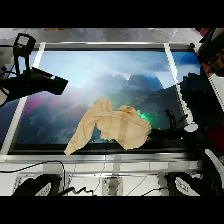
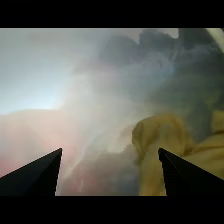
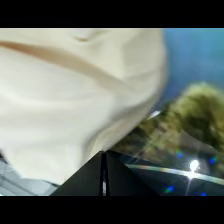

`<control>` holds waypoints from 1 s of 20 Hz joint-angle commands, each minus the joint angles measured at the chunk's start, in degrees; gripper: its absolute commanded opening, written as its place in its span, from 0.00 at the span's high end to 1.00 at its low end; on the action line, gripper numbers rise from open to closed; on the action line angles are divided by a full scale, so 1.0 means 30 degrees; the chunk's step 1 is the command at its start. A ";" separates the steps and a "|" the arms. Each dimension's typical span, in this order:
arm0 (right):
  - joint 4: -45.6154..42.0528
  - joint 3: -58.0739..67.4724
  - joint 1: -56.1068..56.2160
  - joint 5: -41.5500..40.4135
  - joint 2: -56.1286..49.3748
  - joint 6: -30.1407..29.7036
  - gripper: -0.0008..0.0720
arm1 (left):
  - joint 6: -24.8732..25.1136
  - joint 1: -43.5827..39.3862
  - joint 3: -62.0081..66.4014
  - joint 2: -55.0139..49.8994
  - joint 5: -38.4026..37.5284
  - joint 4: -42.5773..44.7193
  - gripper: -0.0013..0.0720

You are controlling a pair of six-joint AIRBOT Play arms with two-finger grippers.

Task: Fold the clothes and pants, and hang the long-sleeved shirts on hangers.

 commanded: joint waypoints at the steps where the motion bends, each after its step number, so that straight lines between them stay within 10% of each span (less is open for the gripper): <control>1: -0.0029 0.0794 0.0000 0.0342 0.2084 -0.0029 0.97 | -0.0007 0.0022 -0.0036 -0.0124 -0.2681 0.0022 0.03; 10: -0.2892 0.3089 0.0000 0.0270 0.4612 0.1559 0.97 | 0.1479 0.1355 -0.6113 -0.1107 -0.6506 0.4160 0.17; 20: -0.2892 0.3060 0.0000 0.0080 0.4575 0.1552 0.97 | 0.4765 0.4787 -1.1191 -0.2069 -0.9143 -0.0022 0.19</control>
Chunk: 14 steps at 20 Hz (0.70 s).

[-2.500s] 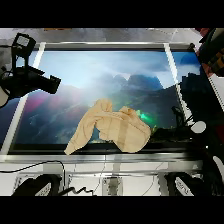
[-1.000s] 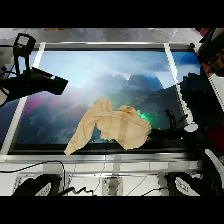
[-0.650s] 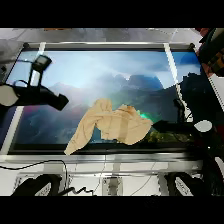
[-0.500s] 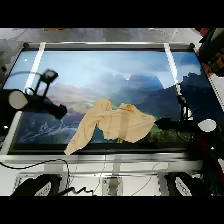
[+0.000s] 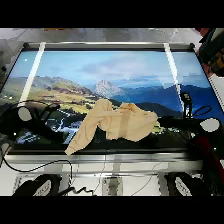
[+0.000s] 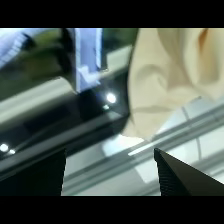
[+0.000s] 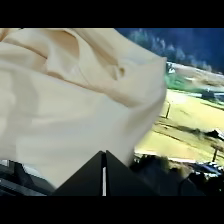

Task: Fold the clothes and pants, and hang the long-sleeved shirts on hangers.

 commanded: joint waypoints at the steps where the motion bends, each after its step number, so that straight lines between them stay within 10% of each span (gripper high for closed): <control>1: -0.0058 0.0015 0.0000 -0.0051 0.0015 0.0051 0.97 | 0.1086 0.0364 -0.1552 -0.0831 -0.0386 -0.1362 0.19; 11: -0.3461 0.0015 -0.0007 0.0000 0.0015 0.1158 0.97 | 0.1778 0.0357 -0.1763 -0.5013 0.1821 -0.4058 0.20; 14: -0.6492 0.0015 -0.0022 0.0415 0.0015 0.2062 0.97 | 0.2135 0.0401 -0.1734 -0.5282 0.2076 -0.4051 0.35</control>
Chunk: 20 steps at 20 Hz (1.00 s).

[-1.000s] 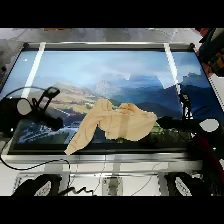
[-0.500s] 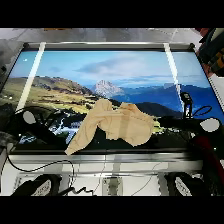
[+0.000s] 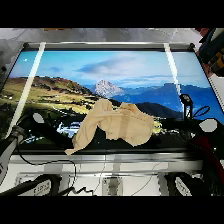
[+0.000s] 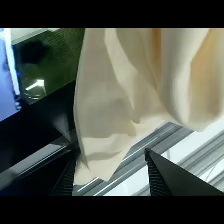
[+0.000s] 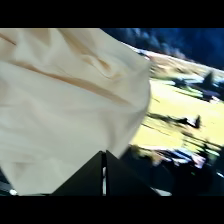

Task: Fold the clothes and pants, and hang the long-sleeved shirts on hangers.

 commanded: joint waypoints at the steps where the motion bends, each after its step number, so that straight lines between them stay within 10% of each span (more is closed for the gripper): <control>1: -0.3388 0.0007 -0.0015 0.0488 0.0007 0.0882 0.97 | 0.0328 0.0029 0.0000 -0.0525 0.0466 -0.0138 0.35; 3: -0.4102 -0.0007 -0.0015 0.0758 -0.0109 0.0882 0.97 | 0.0364 0.0029 0.0000 -0.0525 0.0503 -0.0131 0.36; 7: -0.5042 -0.1180 -0.0444 0.1137 -0.0452 0.0459 0.97 | 0.0452 0.0029 0.0124 -0.0525 0.0641 -0.0138 0.92; 13: 0.3810 -0.4109 -0.1005 0.2426 -0.0663 -0.3883 0.98 | 0.0437 0.0022 0.0605 -0.0532 0.0933 -0.0801 0.95; 15: 0.4561 -0.4787 -0.1005 0.1166 -0.1042 -0.1785 0.90 | 0.0437 0.0007 0.0597 -0.0532 0.0925 -0.0794 0.95; 17: 0.4087 -0.5034 -0.1005 -0.0452 -0.1530 0.1770 0.50 | 0.0430 0.0007 0.0597 -0.0532 0.0933 -0.0801 0.95; 20: 0.4430 -0.5034 -0.0984 -0.0590 -0.3424 0.3220 0.51 | 0.0430 0.0007 0.0597 -0.0532 0.0933 -0.0801 0.95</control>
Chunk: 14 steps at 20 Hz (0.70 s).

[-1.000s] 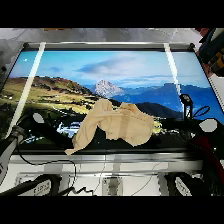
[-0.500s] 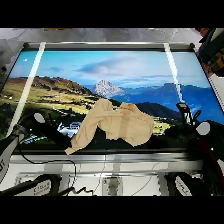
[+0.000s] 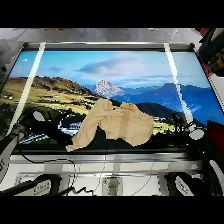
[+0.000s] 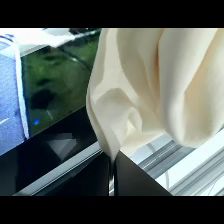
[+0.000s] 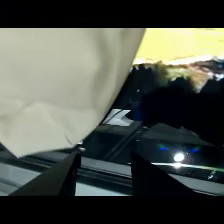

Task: Fold the clothes and pants, and hang the long-sleeved shirts on hangers.

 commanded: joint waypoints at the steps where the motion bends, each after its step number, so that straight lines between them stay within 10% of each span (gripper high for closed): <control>1: 0.1413 -0.0262 0.0000 -0.0532 -0.2164 0.1792 0.54 | -0.0007 -0.0015 0.0022 -0.0007 0.0015 -0.0036 0.95; 7: 0.5727 -0.0262 0.0000 -0.0838 -0.5238 -0.2091 0.57 | 0.0000 -0.0022 0.0022 -0.0007 0.0022 -0.0372 0.95; 10: 0.6003 -0.0262 0.0058 -0.1537 -0.5712 -0.2142 0.98 | -0.0007 -0.0022 0.0022 -0.0007 0.0022 -0.0561 0.95; 14: 0.6113 0.0772 0.0051 -0.1246 -0.5544 -0.3716 0.97 | 0.0000 -0.0007 0.0466 0.0000 0.0328 -0.1945 0.95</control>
